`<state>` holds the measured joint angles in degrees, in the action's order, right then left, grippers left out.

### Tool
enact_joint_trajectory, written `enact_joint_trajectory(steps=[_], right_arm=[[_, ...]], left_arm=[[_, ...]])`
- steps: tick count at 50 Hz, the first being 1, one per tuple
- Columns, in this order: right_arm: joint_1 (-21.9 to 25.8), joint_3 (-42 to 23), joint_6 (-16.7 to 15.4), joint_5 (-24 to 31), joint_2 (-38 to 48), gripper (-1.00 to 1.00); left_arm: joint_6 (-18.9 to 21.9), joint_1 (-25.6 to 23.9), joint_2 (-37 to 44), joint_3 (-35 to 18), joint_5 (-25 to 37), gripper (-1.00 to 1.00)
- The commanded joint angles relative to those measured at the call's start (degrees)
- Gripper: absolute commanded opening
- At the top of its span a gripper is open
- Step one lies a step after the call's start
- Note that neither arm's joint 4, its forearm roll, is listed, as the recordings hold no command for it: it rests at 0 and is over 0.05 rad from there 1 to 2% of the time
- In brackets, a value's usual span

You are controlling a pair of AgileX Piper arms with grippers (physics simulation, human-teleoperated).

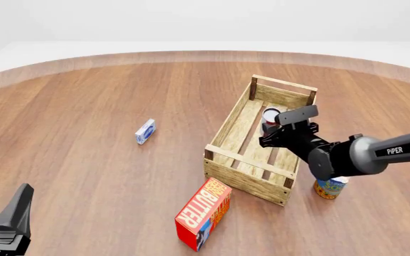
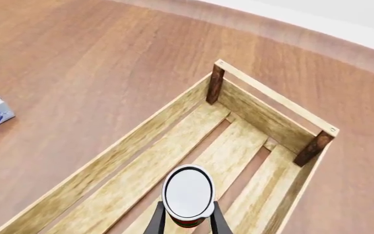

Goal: Pick up the tomato sauce, and put it in the wooden tray.

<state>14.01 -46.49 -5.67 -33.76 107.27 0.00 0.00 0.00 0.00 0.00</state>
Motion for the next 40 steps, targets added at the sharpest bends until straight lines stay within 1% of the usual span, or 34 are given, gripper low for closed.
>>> enact_joint_trajectory(steps=[1,31,35,40], right_arm=[[-0.2,-1.3,0.9,-0.3,1.4,-1.00],[-0.7,-2.8,1.4,-1.7,4.8,-1.00],[-0.7,-2.9,1.2,-1.5,4.7,-1.00],[-0.7,-2.6,1.8,-1.5,4.1,-1.00]], left_arm=[[0.0,0.0,0.0,0.0,0.0,1.00],[0.0,0.0,0.0,0.0,0.0,1.00],[0.0,0.0,0.0,0.0,0.0,1.00],[0.0,0.0,0.0,0.0,0.0,1.00]])
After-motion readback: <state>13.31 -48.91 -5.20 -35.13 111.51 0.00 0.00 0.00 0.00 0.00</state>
